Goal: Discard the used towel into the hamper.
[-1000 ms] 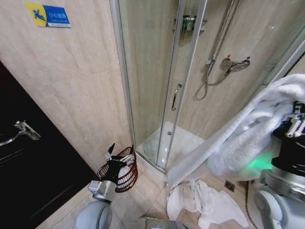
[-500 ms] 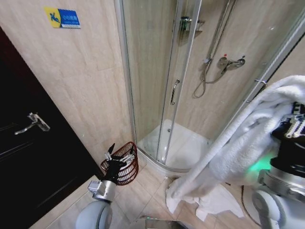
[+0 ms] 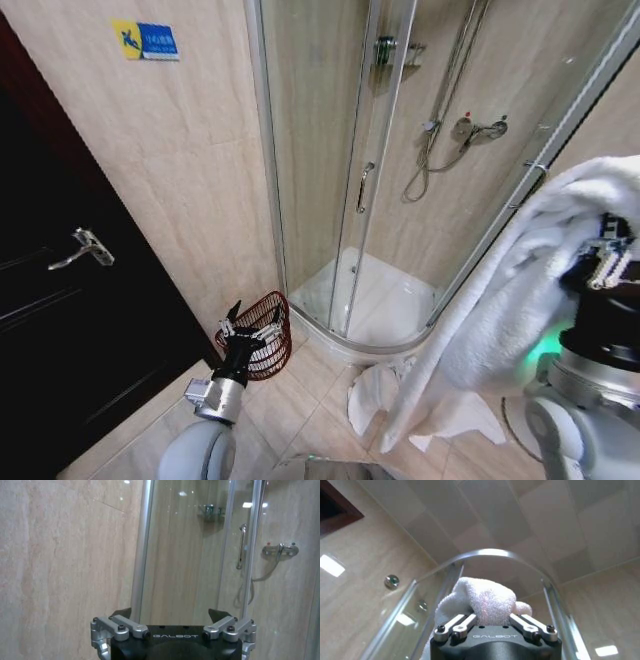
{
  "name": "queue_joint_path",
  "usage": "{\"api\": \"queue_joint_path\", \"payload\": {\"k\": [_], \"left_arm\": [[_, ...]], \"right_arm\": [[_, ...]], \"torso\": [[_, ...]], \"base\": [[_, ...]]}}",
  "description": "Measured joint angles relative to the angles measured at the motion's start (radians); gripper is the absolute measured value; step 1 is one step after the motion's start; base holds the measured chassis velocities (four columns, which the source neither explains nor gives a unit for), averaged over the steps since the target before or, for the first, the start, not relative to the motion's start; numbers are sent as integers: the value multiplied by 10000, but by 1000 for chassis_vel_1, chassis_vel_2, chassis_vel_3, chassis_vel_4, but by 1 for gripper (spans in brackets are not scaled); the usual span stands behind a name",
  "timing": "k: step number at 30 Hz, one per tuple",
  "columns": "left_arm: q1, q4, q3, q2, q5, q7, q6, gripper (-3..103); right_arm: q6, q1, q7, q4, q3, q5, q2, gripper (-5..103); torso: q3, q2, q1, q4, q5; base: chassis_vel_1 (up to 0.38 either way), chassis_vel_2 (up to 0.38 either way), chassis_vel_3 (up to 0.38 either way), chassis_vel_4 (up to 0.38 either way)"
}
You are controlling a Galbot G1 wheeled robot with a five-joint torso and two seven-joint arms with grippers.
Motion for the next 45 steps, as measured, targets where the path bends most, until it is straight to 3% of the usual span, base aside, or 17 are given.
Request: {"api": "queue_joint_path", "payload": {"k": [13,17,34,45], "left_arm": [[0,0,0,0,0,0,0,100],[0,0,0,0,0,0,0,100],[0,0,0,0,0,0,0,100],[0,0,0,0,0,0,0,100]], "right_arm": [[-266,968,-349,1,-100,887,-972,11],[-820,1516,-259,1,-123,1392,-1322,11],[-580,2569,-319,-651,-469,1744,-1795,11],[-779,3688,-561,-999,-800,2331,-2704,11]], "torso": [[-1,0,-2,0,-1],[0,0,-2,0,1],[-2,0,-3,1,0],[-1,0,-3,1,0]], "base": [[4,3,5,8],[28,26,28,27],[83,90,91,85],[94,85,89,93]]}}
